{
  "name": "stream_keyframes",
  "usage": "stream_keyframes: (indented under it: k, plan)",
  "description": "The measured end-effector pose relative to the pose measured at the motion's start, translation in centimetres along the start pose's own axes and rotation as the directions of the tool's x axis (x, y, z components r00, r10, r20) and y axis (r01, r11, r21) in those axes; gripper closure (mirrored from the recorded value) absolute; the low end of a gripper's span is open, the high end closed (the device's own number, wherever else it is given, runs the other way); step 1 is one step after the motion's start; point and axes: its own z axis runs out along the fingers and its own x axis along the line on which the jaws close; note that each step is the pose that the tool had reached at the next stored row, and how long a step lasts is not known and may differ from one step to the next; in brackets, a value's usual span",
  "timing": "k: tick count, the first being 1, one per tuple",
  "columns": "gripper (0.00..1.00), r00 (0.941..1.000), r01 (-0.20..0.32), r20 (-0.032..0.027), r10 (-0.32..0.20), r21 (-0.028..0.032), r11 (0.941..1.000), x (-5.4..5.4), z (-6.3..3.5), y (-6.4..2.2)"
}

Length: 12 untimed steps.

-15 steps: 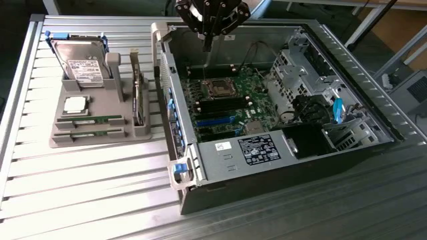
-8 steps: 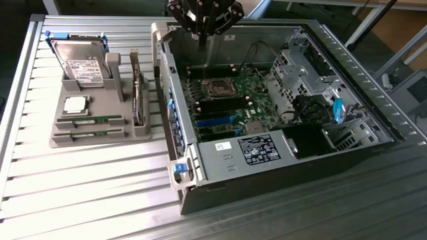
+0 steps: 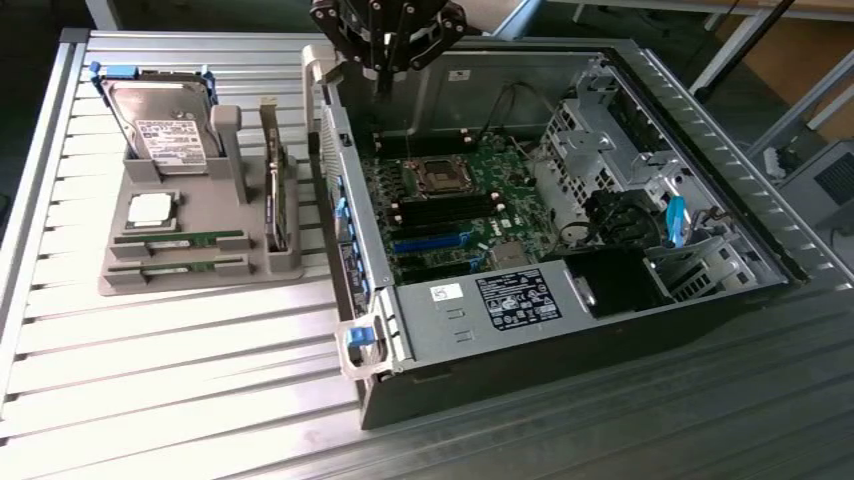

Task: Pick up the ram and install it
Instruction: 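Reach for the ram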

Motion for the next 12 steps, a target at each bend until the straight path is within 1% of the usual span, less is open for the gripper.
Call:
stream_keyframes:
  k: [2, 9, 12]
  plan:
    - [0.91, 1.0, 0.0, 0.0, 0.0, 0.0, 1.0, 0.2, -0.01, -0.04]
    - [0.91, 1.0, 0.0, 0.0002, 0.0, -0.0001, 1.0, 2.2, -0.07, -0.38]
    - [0.91, 1.0, 0.0, 0.0001, 0.0, -0.0001, 1.0, 2.6, -0.08, -0.45]
